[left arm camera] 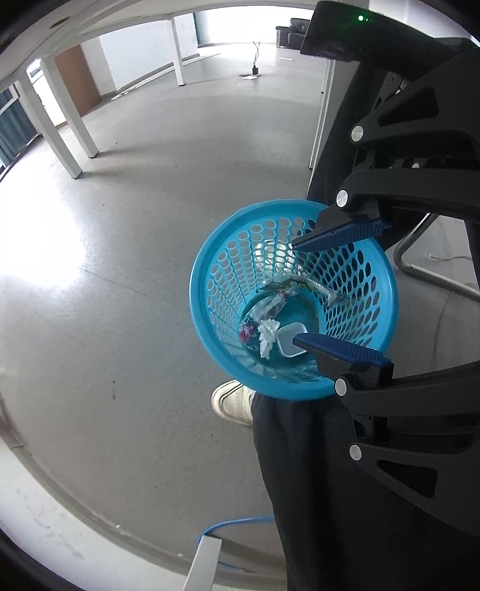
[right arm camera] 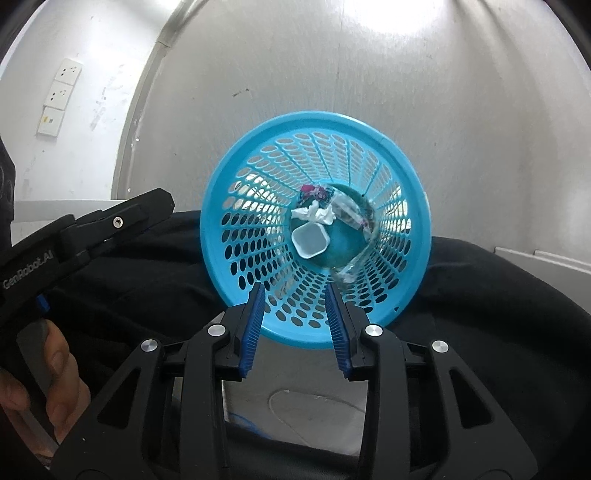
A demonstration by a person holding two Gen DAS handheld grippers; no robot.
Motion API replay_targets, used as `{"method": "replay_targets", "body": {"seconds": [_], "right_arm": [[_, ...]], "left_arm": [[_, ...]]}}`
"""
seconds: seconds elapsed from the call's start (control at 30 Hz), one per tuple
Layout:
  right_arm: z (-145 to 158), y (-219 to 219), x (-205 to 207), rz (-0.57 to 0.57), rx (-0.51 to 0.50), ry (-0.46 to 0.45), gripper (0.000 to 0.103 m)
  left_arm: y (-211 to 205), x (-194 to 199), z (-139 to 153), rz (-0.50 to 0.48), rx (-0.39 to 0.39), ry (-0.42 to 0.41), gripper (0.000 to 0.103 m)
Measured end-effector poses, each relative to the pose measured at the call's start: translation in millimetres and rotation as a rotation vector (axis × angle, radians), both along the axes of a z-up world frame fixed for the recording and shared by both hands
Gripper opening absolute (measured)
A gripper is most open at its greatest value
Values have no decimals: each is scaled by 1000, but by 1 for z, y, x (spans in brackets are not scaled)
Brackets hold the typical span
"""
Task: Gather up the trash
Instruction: 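Open the left gripper over the basket while the right gripper releases the snack wrapper, then raise both grippers back toward the remaining trash on the table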
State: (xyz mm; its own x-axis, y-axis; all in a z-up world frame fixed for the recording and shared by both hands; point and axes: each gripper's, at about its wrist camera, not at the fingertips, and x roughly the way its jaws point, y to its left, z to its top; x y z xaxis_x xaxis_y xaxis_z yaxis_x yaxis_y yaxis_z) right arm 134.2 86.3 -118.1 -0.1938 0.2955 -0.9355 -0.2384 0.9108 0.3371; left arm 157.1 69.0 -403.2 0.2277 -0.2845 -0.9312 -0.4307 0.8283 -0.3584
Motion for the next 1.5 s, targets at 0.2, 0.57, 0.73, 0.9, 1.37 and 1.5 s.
{"method": "replay_targets", "body": {"seconds": [0.2,0.57,0.73,0.9,1.37,1.5], "right_arm": [[26,0,-11,42,-44,-99,36],[86,-8,-41,78,-20,-268,43],[111,-21,-57,52,21,-317,43],[142,-26,-82,80,30,-395,44],[245,-66,-148,77,131,-636,51],[276,-76,-155,49,174,-705,54]], "left_arm": [[-1,-15,19,-13,50,-41,45],[-2,-53,68,-10,121,-181,45],[-12,-77,96,-53,192,-265,47],[-29,-100,127,-108,278,-323,51],[-32,-170,224,-129,253,-561,61],[-38,-182,249,-173,218,-617,62]]}}
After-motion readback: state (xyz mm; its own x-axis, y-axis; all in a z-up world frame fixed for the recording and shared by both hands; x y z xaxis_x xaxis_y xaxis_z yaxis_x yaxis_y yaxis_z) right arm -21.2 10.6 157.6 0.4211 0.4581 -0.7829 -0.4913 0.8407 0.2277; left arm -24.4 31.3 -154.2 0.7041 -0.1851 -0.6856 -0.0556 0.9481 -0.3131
